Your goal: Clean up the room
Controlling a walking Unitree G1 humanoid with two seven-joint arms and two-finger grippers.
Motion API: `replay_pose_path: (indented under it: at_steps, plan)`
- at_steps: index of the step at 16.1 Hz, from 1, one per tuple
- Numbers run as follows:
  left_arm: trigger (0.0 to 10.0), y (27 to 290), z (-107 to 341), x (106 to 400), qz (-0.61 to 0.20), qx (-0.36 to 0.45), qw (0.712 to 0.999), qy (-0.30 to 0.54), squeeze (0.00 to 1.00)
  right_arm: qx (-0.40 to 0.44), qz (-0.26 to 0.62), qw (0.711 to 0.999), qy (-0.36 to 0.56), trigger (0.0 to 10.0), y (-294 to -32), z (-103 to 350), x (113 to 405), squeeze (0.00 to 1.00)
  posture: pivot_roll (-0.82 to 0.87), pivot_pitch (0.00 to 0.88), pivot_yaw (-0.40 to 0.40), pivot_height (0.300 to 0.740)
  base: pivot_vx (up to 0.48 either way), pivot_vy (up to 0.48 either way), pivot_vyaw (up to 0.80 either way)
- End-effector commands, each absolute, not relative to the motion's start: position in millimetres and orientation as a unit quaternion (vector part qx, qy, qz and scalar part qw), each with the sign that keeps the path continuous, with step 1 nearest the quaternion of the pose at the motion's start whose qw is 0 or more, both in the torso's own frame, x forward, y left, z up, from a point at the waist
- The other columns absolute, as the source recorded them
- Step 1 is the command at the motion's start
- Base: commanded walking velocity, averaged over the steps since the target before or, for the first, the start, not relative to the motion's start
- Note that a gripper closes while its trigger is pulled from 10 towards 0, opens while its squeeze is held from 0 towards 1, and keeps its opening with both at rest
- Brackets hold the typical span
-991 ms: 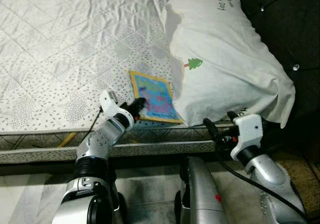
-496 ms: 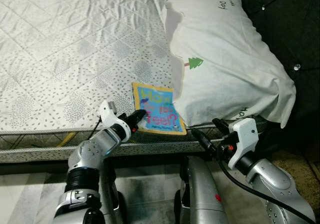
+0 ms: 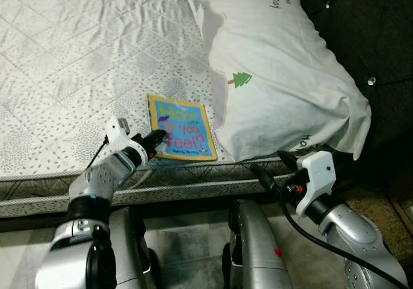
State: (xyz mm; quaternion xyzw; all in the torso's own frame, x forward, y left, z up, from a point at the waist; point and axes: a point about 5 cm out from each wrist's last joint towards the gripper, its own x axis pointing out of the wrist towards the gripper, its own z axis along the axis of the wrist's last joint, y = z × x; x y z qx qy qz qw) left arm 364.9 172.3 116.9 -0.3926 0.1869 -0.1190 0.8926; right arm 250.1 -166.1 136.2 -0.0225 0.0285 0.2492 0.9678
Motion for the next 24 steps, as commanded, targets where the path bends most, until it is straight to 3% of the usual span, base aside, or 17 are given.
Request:
replay_pose_path:
  at_steps: [1, 6, 10, 15, 20, 24]
  plan:
    - [10.0, 182, 102, 360, -0.089, -0.367, 0.900, 0.216, 0.00, -0.029, 0.244, 0.969, 0.025, 10.0, -169, 140, 246, 0.00, -0.15, 0.255, -0.056, 0.539, 0.000, 0.000, 0.00]
    - [10.0, 171, 91, 360, -0.121, -0.332, 0.900, 0.254, 0.00, -0.033, 0.250, 0.967, 0.021, 10.0, -164, 140, 249, 0.00, -0.15, 0.252, -0.063, 0.539, 0.000, 0.000, 0.00]
    - [10.0, 142, 95, 364, -0.176, -0.322, 0.893, 0.262, 0.00, -0.039, 0.251, 0.967, 0.018, 10.0, -162, 140, 249, 0.00, -0.15, 0.250, -0.062, 0.539, 0.000, 0.000, 0.00]
    - [10.0, 146, 99, 366, -0.185, -0.342, 0.887, 0.247, 0.00, -0.043, 0.241, 0.969, 0.013, 10.0, -164, 141, 251, 0.00, -0.15, 0.252, -0.058, 0.539, 0.000, 0.000, 0.00]
    - [10.0, 134, 134, 381, -0.234, -0.364, 0.881, 0.191, 0.00, -0.044, 0.238, 0.970, 0.012, 10.0, -164, 139, 253, 0.00, -0.15, 0.253, -0.060, 0.539, 0.000, 0.000, 0.00]
    - [10.0, 135, 118, 374, -0.225, -0.367, 0.877, 0.216, 0.00, -0.046, 0.235, 0.971, 0.010, 10.0, -164, 140, 254, 0.00, -0.15, 0.255, -0.057, 0.539, 0.000, 0.000, 0.00]
